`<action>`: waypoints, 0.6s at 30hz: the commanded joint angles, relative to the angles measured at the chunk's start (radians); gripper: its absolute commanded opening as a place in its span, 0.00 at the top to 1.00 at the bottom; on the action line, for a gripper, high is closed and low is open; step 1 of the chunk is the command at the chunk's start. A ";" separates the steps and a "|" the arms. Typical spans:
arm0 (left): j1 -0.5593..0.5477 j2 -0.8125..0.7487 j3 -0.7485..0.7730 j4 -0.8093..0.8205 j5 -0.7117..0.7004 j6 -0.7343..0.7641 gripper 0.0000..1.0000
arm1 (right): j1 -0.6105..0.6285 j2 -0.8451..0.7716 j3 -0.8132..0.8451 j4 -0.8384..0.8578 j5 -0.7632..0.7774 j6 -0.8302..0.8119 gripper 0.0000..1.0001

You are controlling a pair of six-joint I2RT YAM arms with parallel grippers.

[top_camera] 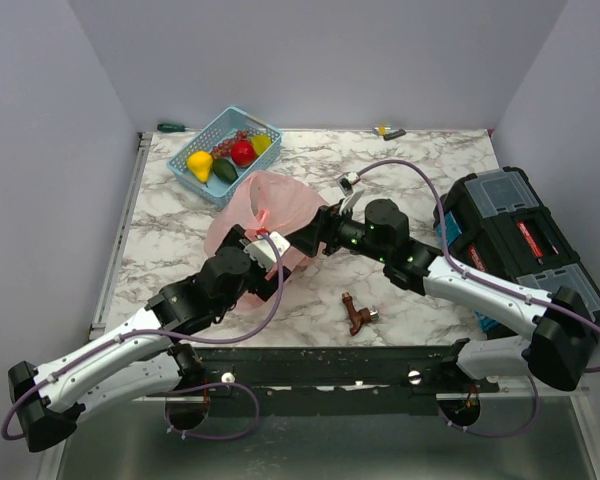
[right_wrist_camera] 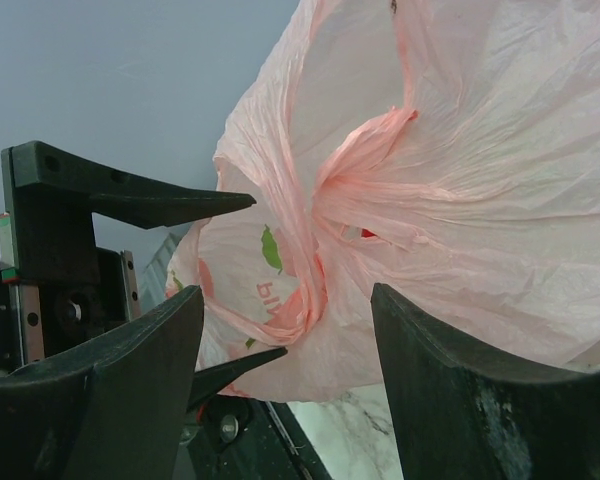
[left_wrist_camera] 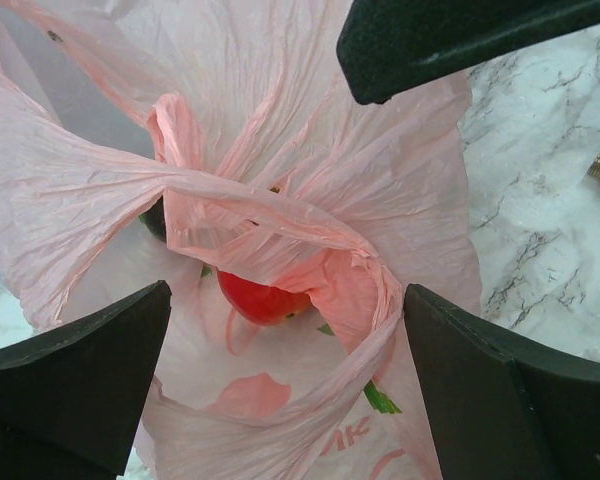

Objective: Take the fake fruits out of the plastic bag
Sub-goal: Adjust the plastic bag at the center of the board.

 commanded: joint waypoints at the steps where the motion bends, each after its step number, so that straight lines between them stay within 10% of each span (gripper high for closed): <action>1: -0.009 -0.070 -0.052 0.071 0.027 0.040 0.01 | 0.004 0.011 -0.010 0.041 -0.051 0.023 0.29; 5: -0.014 -0.054 -0.047 0.049 0.066 0.041 0.01 | 0.004 0.023 0.007 0.029 -0.033 0.001 0.29; 14: -0.004 -0.022 -0.014 0.032 -0.186 0.025 0.54 | 0.028 0.148 0.076 -0.069 -0.055 -0.047 0.38; 18: 0.001 -0.090 -0.039 0.064 -0.156 0.028 0.53 | 0.030 0.216 0.079 -0.055 0.004 -0.020 0.42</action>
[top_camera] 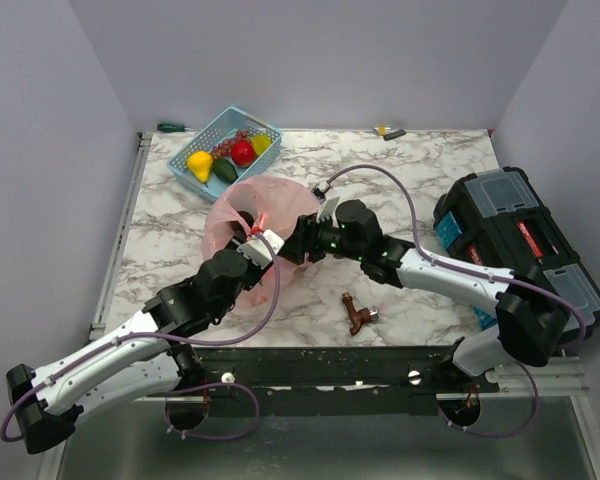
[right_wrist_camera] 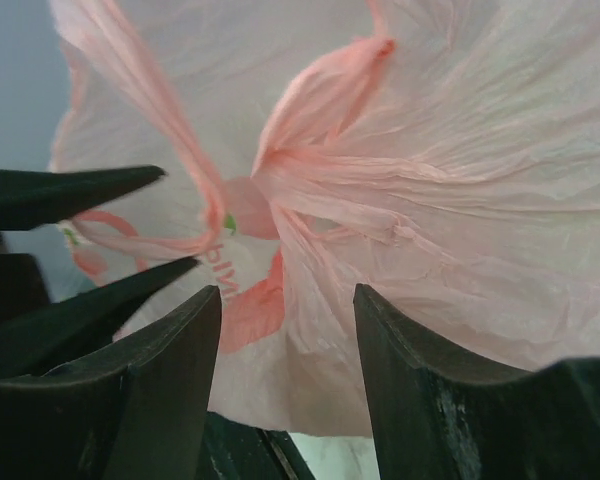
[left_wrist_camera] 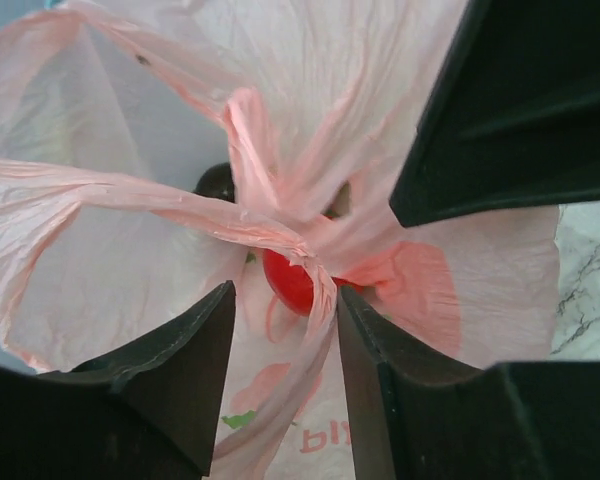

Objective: Take the fake fruits out of the plastic bag
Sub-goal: Adjust the plastic bag at the center of the board.

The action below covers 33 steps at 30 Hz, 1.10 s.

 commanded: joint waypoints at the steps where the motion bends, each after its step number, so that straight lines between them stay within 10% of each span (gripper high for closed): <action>1: 0.008 -0.085 -0.022 0.057 -0.040 0.001 0.52 | 0.008 0.060 0.017 -0.038 0.101 0.018 0.42; 15: 0.197 0.297 0.136 -0.147 0.030 -0.140 0.75 | 0.008 -0.024 -0.249 -0.166 0.668 0.075 0.47; 25: 0.223 0.104 0.080 -0.066 0.189 -0.149 0.77 | 0.067 -0.189 -0.097 -0.150 0.393 -0.119 0.31; 33: 0.222 0.107 0.080 -0.068 0.183 -0.129 0.79 | 0.077 0.002 0.060 -0.022 0.073 -0.190 0.16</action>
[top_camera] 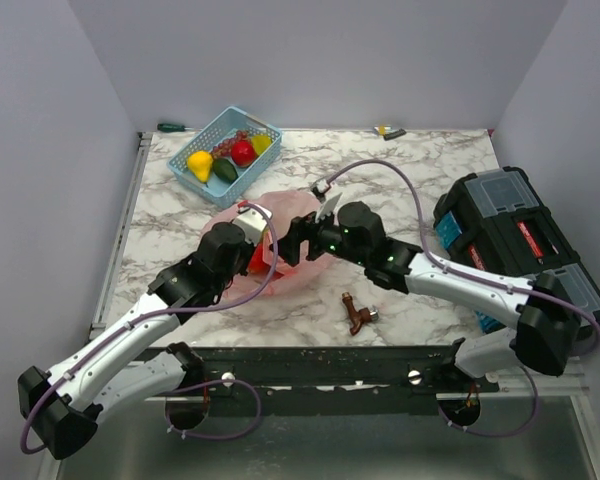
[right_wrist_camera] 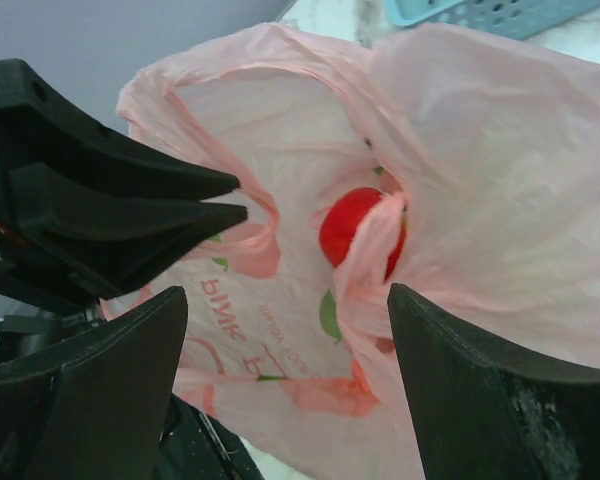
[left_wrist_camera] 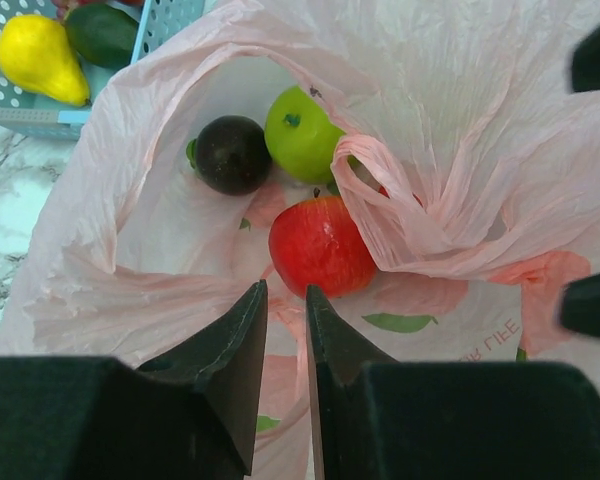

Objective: Take the fake fruits out of the plastic bag
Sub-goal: Adjust the plastic bag at the center of the board.

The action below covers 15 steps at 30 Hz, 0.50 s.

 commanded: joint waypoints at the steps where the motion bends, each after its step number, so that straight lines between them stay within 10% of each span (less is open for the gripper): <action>1: -0.002 0.032 -0.010 0.000 0.036 0.006 0.80 | 0.008 0.117 0.055 0.064 -0.135 -0.040 0.16; 15: -0.003 0.073 0.006 -0.021 0.013 -0.006 0.82 | 0.049 0.352 0.112 0.070 0.173 -0.039 0.34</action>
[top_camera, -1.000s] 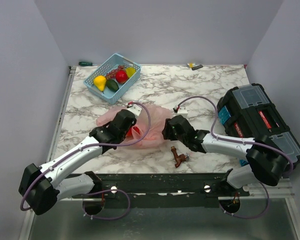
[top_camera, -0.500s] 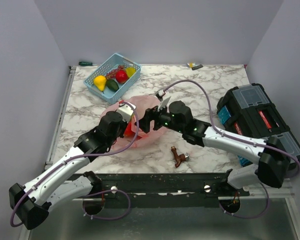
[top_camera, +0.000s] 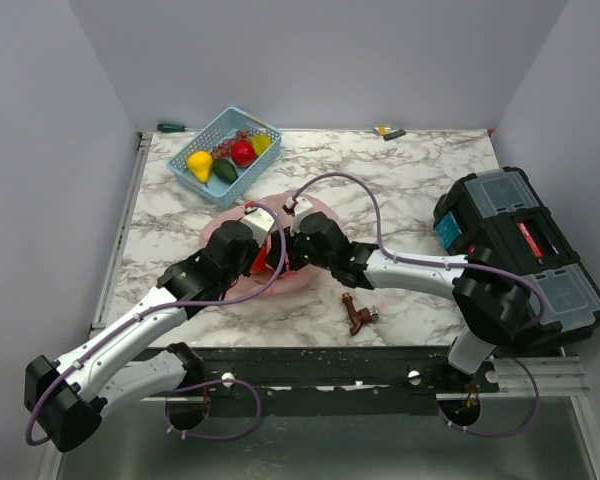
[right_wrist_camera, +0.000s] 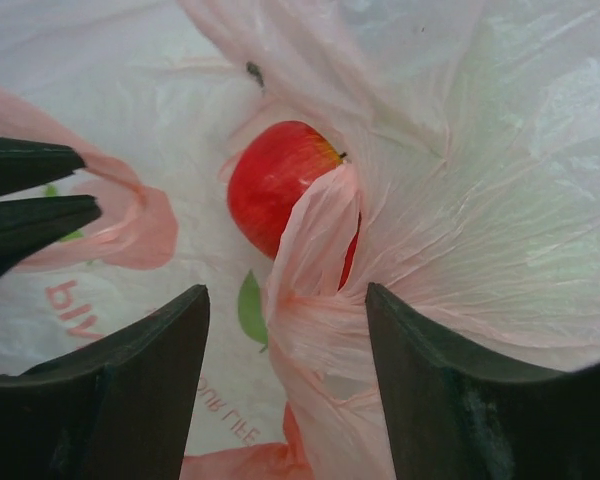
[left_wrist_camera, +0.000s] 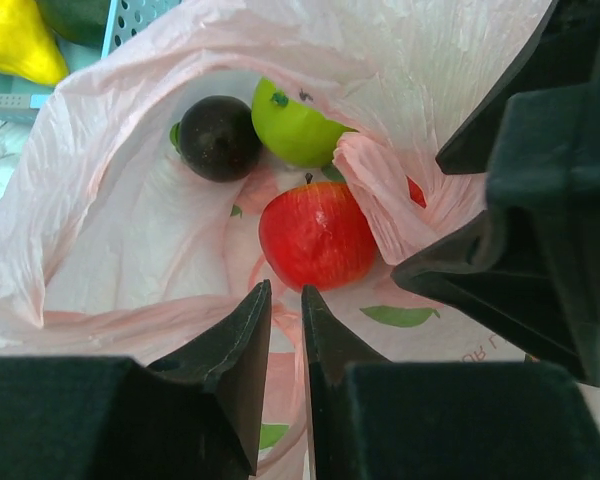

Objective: Take the fake fruits out of the plastic bag
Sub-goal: Adjust the plastic bag at the center of the board.

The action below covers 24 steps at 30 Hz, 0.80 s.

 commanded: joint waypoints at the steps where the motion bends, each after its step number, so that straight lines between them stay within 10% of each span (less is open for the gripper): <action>1: -0.003 0.009 0.007 -0.016 0.004 -0.006 0.82 | 0.018 0.037 0.009 0.053 0.168 0.017 0.39; 8: -0.003 0.015 0.008 -0.016 0.001 -0.006 0.82 | 0.019 -0.126 -0.175 0.142 0.336 0.080 0.99; 24: -0.003 0.036 0.021 -0.030 0.002 -0.006 0.82 | 0.018 -0.778 -0.509 -0.082 0.653 0.144 0.99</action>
